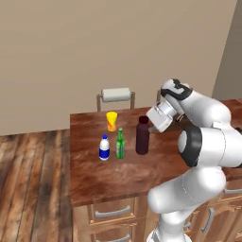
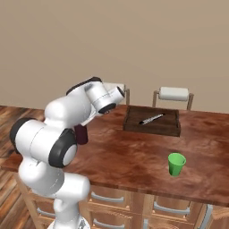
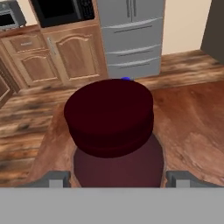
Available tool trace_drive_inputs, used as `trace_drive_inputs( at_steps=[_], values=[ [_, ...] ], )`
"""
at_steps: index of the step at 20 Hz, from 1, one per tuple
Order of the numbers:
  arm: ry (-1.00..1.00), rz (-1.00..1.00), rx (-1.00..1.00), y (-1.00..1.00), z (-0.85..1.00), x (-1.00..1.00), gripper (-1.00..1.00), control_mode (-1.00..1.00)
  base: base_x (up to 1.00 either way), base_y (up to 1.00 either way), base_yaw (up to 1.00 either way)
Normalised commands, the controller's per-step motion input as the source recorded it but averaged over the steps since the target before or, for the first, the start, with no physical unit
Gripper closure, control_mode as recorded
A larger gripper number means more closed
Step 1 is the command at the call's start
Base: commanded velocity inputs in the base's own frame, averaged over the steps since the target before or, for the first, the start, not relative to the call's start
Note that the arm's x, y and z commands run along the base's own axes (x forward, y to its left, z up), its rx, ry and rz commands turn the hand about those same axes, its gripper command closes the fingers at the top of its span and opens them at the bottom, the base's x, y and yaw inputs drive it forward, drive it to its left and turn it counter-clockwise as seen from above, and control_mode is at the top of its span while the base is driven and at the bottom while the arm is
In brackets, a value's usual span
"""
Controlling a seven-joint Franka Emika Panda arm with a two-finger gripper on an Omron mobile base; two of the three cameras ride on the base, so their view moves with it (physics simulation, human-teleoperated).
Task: Place the drinks on the dining counter in a tight cluster.
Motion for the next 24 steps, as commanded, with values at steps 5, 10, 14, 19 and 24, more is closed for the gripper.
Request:
trace_drive_inputs(
  at_steps=[5, 10, 14, 19, 24],
  values=[
    [0.00, -0.09, 0.00, 0.00, -0.01, 0.00, 1.00, -1.00, 0.00, 0.00, 0.00],
    [0.00, -0.02, 0.00, 0.11, -0.12, 0.00, 1.00, -1.00, 0.00, 0.00, 0.00],
    [0.00, 0.00, 0.00, 0.13, -0.07, 0.08, 1.00, -1.00, 0.00, 0.00, 0.00],
    [0.00, 0.00, 0.00, 0.01, -0.04, 0.05, 1.00, -1.00, 0.00, 0.00, 0.00],
    [-0.01, 0.00, 0.00, 0.00, -0.08, 0.10, 1.00, -1.00, 0.00, 0.00, 0.00]
  ],
)
